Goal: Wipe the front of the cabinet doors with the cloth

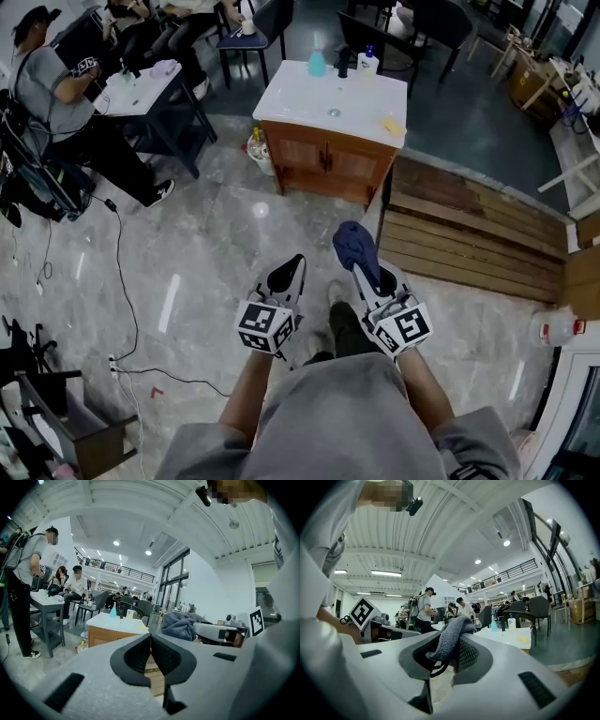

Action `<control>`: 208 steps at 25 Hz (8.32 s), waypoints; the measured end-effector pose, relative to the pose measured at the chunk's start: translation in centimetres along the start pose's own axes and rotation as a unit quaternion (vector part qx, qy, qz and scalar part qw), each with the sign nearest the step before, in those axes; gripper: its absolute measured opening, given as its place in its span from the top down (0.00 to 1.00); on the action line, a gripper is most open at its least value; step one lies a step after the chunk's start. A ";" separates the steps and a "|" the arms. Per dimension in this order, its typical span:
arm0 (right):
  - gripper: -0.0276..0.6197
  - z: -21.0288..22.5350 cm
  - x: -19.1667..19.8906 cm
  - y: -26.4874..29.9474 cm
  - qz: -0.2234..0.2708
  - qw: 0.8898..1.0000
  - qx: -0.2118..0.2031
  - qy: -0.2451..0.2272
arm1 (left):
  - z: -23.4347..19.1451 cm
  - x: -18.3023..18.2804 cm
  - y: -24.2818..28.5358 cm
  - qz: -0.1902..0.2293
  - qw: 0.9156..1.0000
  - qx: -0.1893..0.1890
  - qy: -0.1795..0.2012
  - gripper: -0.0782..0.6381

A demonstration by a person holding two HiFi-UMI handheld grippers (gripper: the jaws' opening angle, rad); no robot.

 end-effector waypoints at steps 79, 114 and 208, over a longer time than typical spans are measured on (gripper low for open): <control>0.87 21.4 10.4 47.8 -0.181 0.975 -0.067 0.111 | -37.5 13.4 28.1 -0.116 0.983 -0.109 -0.086 0.88; 0.87 29.9 26.6 60.0 -0.224 0.968 -0.017 0.111 | -42.6 27.7 32.8 -0.128 0.978 -0.130 -0.100 0.88; 0.87 31.9 28.9 50.6 -0.177 0.965 -0.001 0.194 | -36.4 29.8 30.1 -0.129 0.971 -0.157 -0.125 0.88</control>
Point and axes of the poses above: the fingertips, and each gripper's own axes: y forward along the fingers, z to its right, x out of its underside, the point moved 4 cm from there along -y, backward along the fingers, and after that the axes turned 14 degrees about y, right-handed, at the moved point
